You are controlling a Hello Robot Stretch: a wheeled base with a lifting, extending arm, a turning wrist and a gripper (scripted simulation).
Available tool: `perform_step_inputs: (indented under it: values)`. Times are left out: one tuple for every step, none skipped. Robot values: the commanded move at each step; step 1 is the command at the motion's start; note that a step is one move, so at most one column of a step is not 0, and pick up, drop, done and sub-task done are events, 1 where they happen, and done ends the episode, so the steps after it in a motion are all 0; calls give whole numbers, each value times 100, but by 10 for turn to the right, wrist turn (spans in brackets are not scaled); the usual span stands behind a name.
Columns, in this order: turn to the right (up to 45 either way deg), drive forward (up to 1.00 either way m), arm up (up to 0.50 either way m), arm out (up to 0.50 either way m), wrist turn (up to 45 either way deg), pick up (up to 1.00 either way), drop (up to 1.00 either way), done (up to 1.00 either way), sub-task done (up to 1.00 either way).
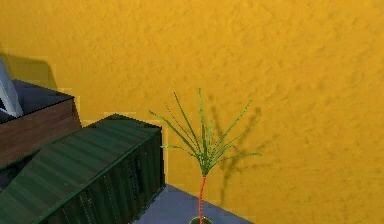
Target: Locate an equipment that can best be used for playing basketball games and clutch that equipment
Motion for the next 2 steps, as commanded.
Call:
perform_step_inputs:
  values:
    - [0,0,0,0,450,0,0,0,0]
    - [0,0,0,0,450,0,0,0,0]
